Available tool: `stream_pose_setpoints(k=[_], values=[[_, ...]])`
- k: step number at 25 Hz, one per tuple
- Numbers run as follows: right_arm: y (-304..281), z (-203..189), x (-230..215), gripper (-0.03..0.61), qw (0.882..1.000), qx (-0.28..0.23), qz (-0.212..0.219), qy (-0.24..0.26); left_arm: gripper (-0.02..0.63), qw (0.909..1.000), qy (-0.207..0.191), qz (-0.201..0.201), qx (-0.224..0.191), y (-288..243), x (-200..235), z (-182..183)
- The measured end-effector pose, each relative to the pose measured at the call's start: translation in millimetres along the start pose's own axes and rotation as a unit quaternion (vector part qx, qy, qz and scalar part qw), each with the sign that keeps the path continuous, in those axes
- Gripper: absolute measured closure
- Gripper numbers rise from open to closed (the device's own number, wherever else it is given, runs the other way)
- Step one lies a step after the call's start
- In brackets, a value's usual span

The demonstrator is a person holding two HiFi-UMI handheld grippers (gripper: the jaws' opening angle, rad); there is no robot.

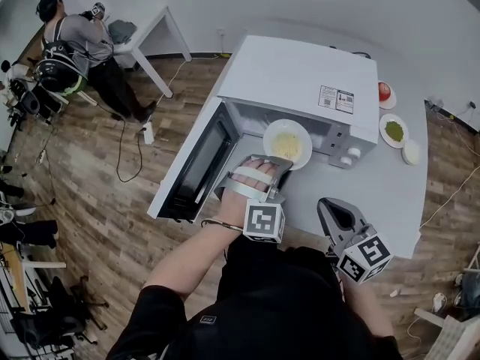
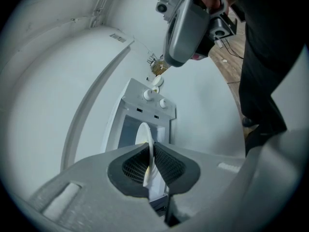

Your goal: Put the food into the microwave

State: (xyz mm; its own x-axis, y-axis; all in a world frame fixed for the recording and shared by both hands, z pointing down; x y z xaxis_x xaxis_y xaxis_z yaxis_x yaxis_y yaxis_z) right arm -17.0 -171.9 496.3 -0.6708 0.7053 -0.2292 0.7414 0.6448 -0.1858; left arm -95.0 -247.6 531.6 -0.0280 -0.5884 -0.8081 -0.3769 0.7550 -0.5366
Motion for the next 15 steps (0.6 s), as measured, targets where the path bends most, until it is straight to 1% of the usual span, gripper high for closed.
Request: stream_pose_setpoints(k=[2, 6, 11, 15], values=[[-9, -7, -1, 0.563, 1.0, 0.004, 0.002, -0.002, 0.583, 1.0, -0.004, -0.001, -0.001, -16, -4, -9], [-24, -13, -3, 0.563, 1.0, 0.014, 0.003, -0.003, 0.583, 0.9997, -0.025, -0.005, 0.003, -49, -11, -24], [-32, -15, -15, 0.563, 1.0, 0.019, -0.011, -0.003, 0.58, 0.9995, -0.025, -0.02, 0.005, -85, -16, -37], [-33, -15, -27, 0.563, 0.999, 0.019, -0.029, -0.007, 0.578, 0.9992, -0.028, -0.028, -0.003, -106, -18, -37]])
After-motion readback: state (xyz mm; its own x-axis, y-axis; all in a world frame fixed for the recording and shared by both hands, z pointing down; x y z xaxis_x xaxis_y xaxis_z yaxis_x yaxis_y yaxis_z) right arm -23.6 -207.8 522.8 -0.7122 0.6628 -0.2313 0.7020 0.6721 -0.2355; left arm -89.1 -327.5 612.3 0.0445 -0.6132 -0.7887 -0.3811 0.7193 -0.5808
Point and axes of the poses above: the fingertips, and each gripper's own axes: y backward along the fingers, x to its left, z out of its top, the point moved 2 cm from there along y, backward along the fingers, and after that the axes turned 3 degrees about y, right-handed, at the moved point
